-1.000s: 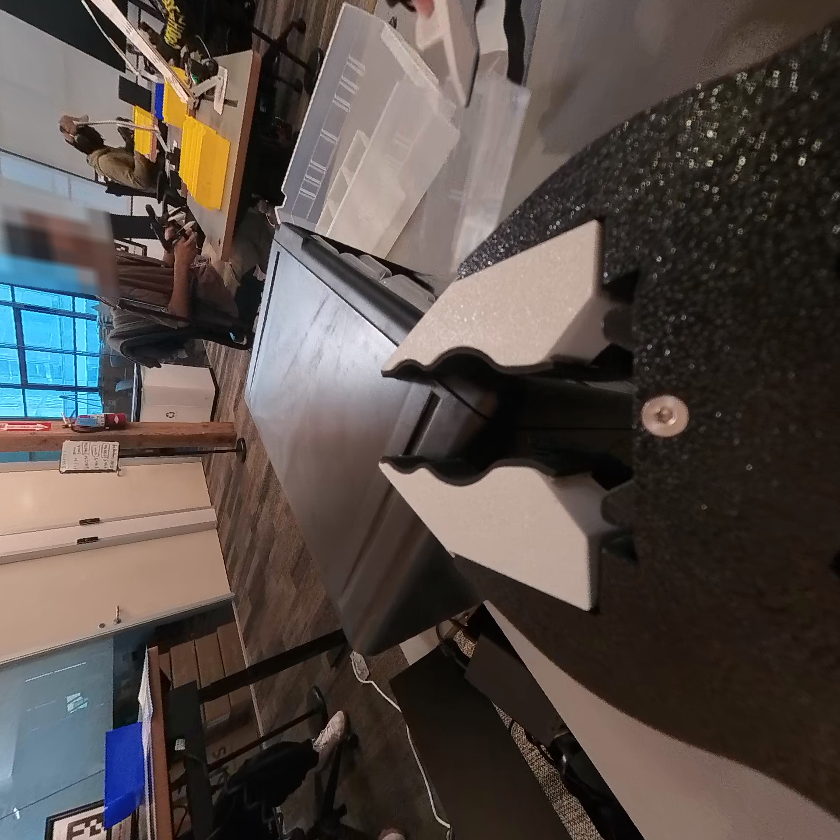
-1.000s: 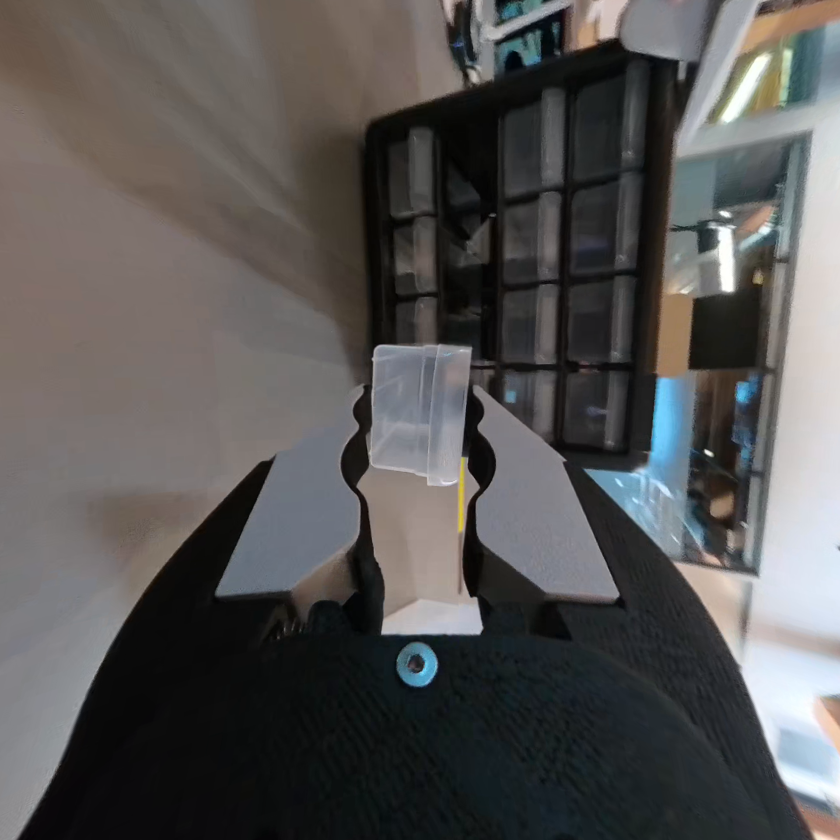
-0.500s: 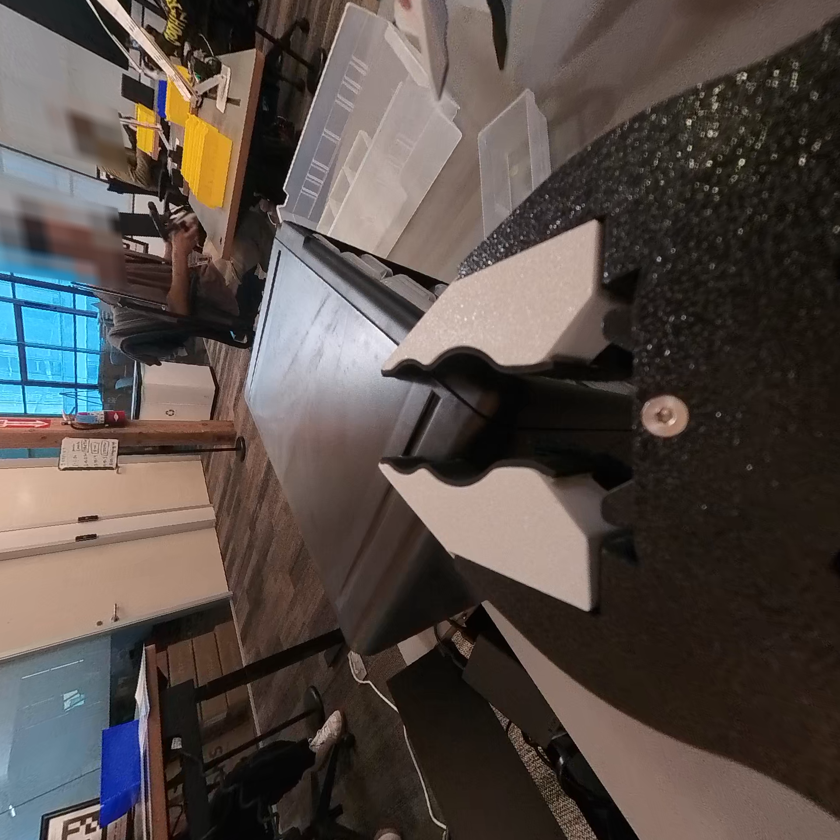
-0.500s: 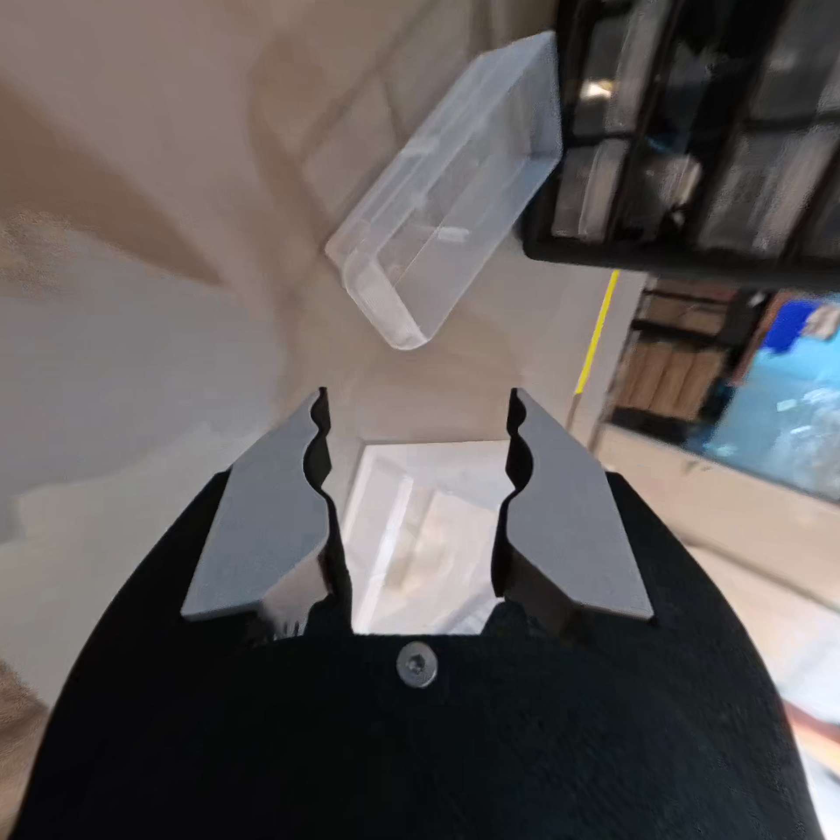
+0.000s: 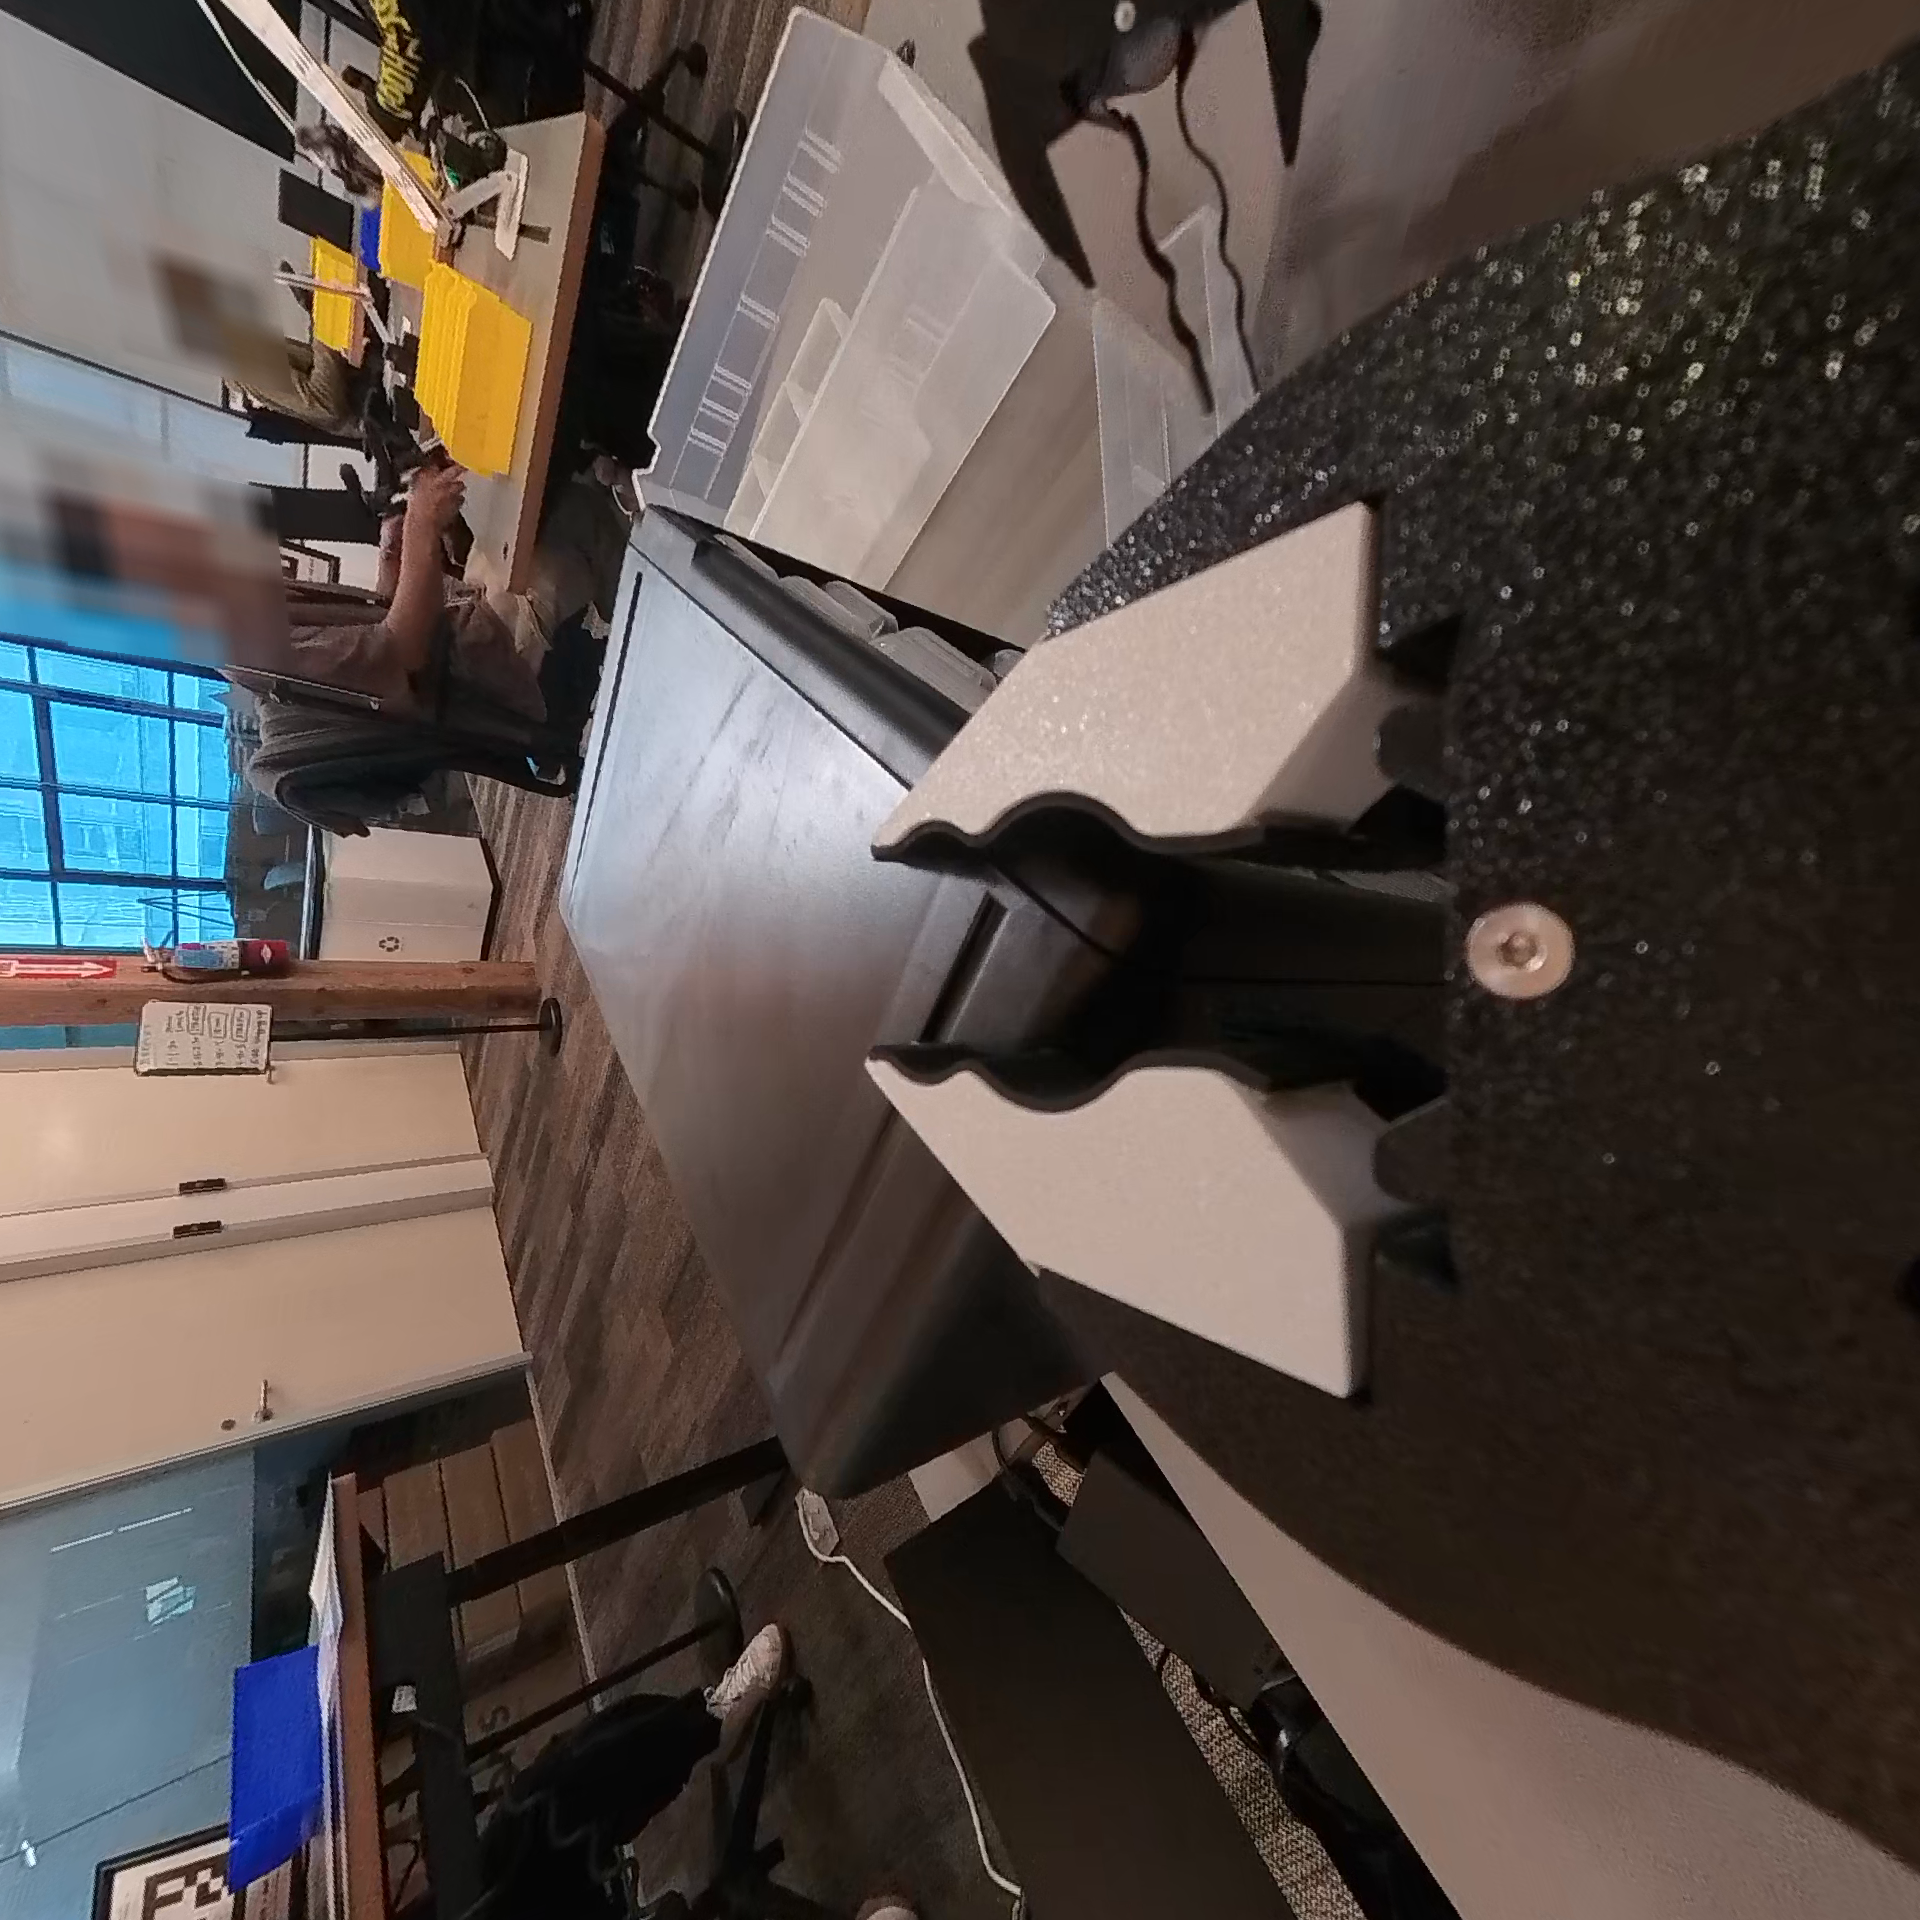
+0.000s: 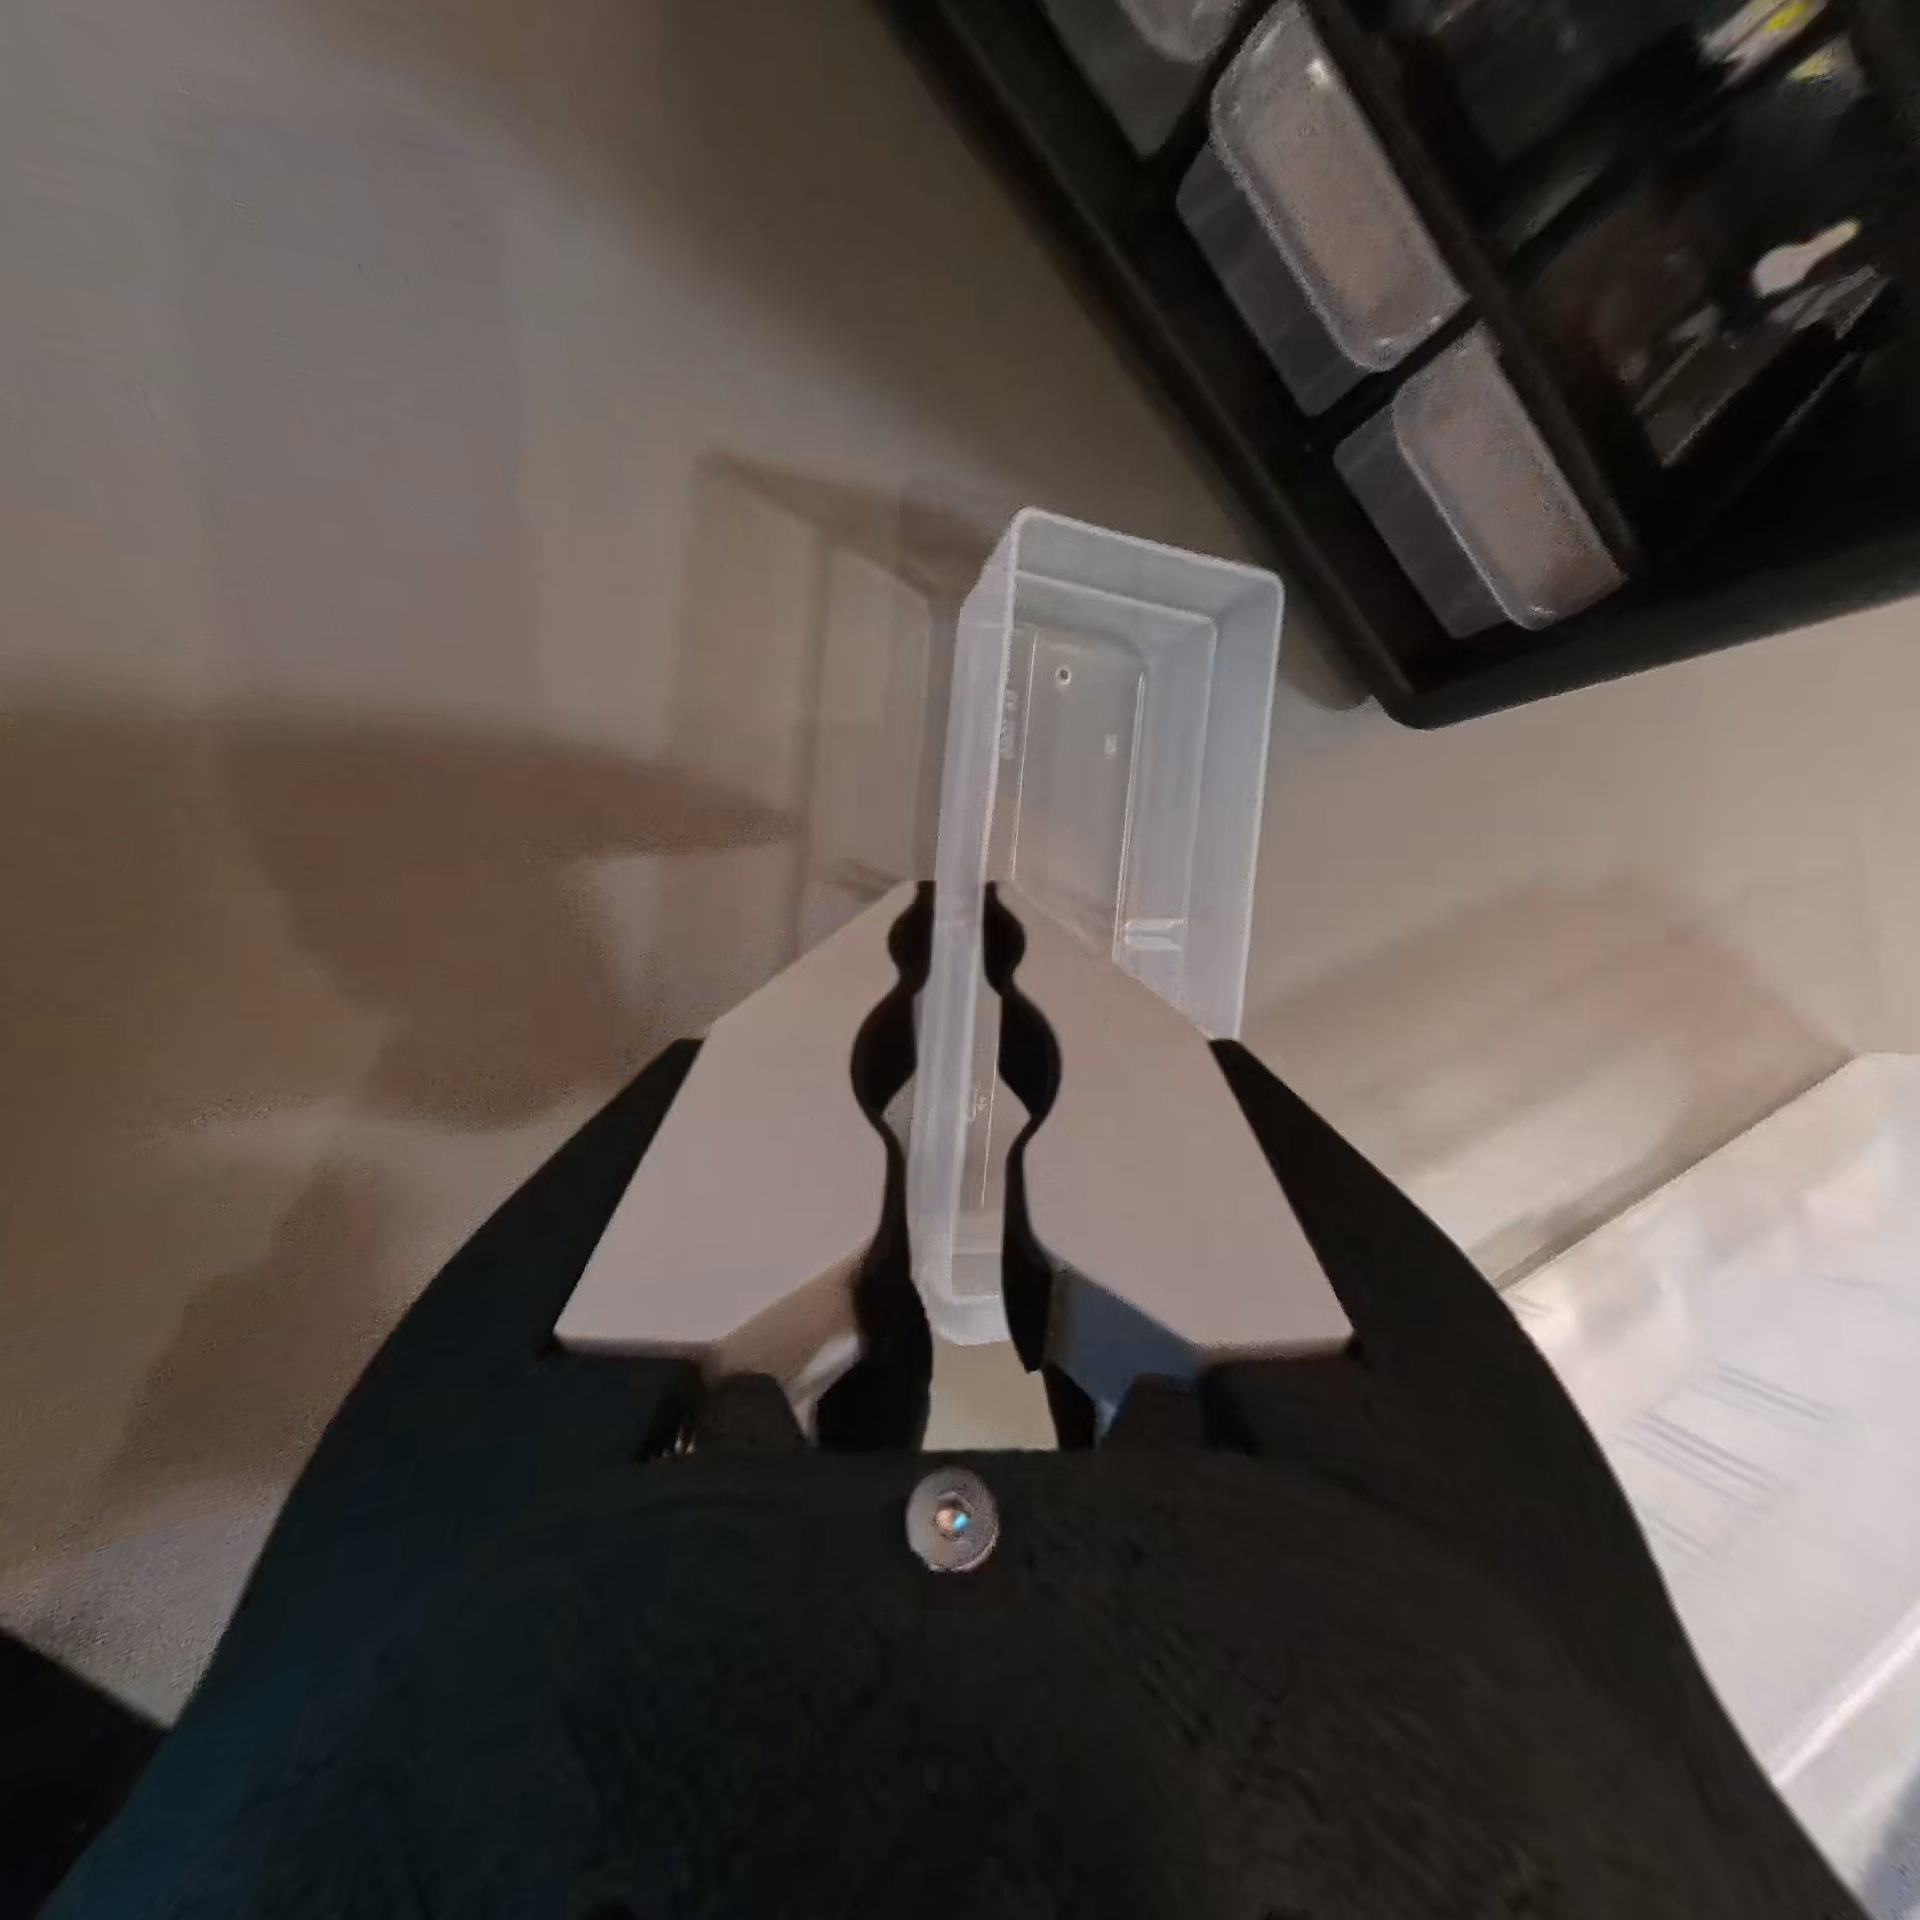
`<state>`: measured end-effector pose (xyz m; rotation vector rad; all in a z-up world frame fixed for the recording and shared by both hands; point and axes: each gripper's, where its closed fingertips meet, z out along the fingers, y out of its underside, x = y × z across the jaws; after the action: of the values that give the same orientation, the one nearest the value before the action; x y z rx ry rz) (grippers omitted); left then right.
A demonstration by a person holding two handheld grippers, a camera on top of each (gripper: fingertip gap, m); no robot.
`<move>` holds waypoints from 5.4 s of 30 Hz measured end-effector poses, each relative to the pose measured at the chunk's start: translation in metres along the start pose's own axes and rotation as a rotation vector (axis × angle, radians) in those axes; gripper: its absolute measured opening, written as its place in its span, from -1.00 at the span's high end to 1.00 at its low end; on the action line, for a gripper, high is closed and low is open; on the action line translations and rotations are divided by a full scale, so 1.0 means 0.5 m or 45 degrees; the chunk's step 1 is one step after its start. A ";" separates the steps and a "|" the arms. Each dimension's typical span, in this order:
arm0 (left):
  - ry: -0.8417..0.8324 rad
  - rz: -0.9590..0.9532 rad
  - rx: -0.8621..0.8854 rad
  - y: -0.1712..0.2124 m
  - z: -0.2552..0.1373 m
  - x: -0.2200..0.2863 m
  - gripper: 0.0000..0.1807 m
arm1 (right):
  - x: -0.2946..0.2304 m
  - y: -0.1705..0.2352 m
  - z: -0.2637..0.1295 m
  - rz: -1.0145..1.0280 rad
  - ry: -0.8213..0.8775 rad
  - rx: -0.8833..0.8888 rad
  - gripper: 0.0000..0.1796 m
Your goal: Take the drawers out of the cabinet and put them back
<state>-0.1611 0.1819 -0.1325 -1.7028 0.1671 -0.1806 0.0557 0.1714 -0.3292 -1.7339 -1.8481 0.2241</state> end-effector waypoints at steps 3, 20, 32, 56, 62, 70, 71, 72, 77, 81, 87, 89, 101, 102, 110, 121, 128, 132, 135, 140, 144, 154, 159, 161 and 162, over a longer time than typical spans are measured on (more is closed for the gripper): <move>0.000 0.000 0.000 0.000 0.000 0.000 0.64 | -0.008 0.000 -0.007 -0.041 -0.027 0.008 1.00; 0.004 0.005 0.003 0.000 -0.001 0.001 0.64 | 0.333 0.328 -0.266 -0.161 0.162 -0.334 1.00; 0.007 0.004 0.003 0.000 -0.002 0.001 0.65 | 0.289 0.396 -0.125 -0.235 -0.352 -0.479 1.00; -0.533 0.027 0.734 -0.184 -0.276 0.107 0.80 | 0.440 0.536 -0.344 0.936 1.054 0.403 0.40; -0.982 -0.111 0.475 -0.028 -0.423 0.096 -0.04 | 0.431 0.582 -0.296 1.117 0.871 0.307 0.53; -1.105 -0.384 -0.165 0.269 -0.522 0.040 -0.49 | 0.402 0.563 -0.274 1.079 0.654 0.299 0.96; -1.048 -0.473 -0.167 0.286 -0.520 0.044 -0.49 | 0.396 0.563 -0.276 1.058 0.633 0.285 0.96; -1.003 -0.536 -0.178 0.301 -0.518 0.047 -0.48 | 0.390 0.564 -0.278 1.031 0.607 0.281 0.95; -0.929 -0.471 -0.382 0.357 -0.513 0.055 -0.30 | 0.386 0.587 -0.293 0.917 0.410 0.312 0.96; -0.807 -0.334 -0.401 0.371 -0.477 0.087 -0.07 | 0.382 0.595 -0.302 0.664 0.226 0.330 0.95; -0.992 -0.124 -0.514 0.391 -0.471 0.055 0.33 | 0.376 0.562 -0.282 0.492 -0.050 0.440 0.96; -1.050 -0.019 -0.581 0.397 -0.474 0.043 0.61 | 0.372 0.541 -0.273 0.487 -0.150 0.505 0.96; -1.148 0.120 -0.622 0.394 -0.555 0.039 0.96 | 0.262 0.346 -0.195 0.342 -0.516 0.511 0.97; -1.149 0.107 -0.597 0.386 -0.563 0.043 0.96 | 0.248 0.328 -0.187 0.331 -0.536 0.499 0.97; -1.169 0.096 -0.349 0.290 -0.651 0.065 0.96 | 0.100 0.142 -0.131 0.197 -0.618 0.449 0.97; -1.169 0.187 -0.192 0.199 -0.760 0.120 0.96 | -0.139 -0.192 -0.022 0.081 -0.636 0.501 0.97; -1.253 0.209 -0.149 0.185 -0.800 0.116 0.96 | -0.219 -0.360 0.056 0.221 -0.448 0.580 0.98; -1.250 0.230 -0.152 0.181 -0.792 0.126 0.96 | -0.252 -0.414 0.071 0.350 -0.333 0.682 0.91; -1.228 0.248 -0.108 0.166 -0.778 0.142 0.96 | -0.338 -0.456 0.053 0.273 -0.442 0.806 0.75; -1.180 0.332 -0.050 0.122 -0.744 0.181 0.96 | -0.369 -0.478 -0.053 0.194 -0.489 1.155 0.45; -1.065 0.418 0.045 0.066 -0.689 0.245 0.96 | -0.220 -0.379 -0.198 0.191 -0.135 1.461 0.36; -0.320 0.423 0.303 -0.067 -0.382 0.482 0.96 | 0.216 0.109 -0.479 0.332 1.165 1.402 0.26; 0.134 0.439 0.274 -0.091 -0.159 0.637 0.97 | 0.276 0.256 -0.544 0.289 1.420 1.378 0.30; 0.259 0.440 0.235 -0.084 -0.063 0.695 0.96 | 0.293 0.308 -0.584 0.327 1.541 1.375 0.29; 0.310 0.445 0.217 -0.077 -0.017 0.721 0.96 | 0.302 0.334 -0.603 0.343 1.597 1.365 0.30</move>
<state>0.1896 0.1018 -0.0850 -1.4527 0.6088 -0.1366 0.3578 0.2579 -0.1228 -0.8878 -0.3826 0.1235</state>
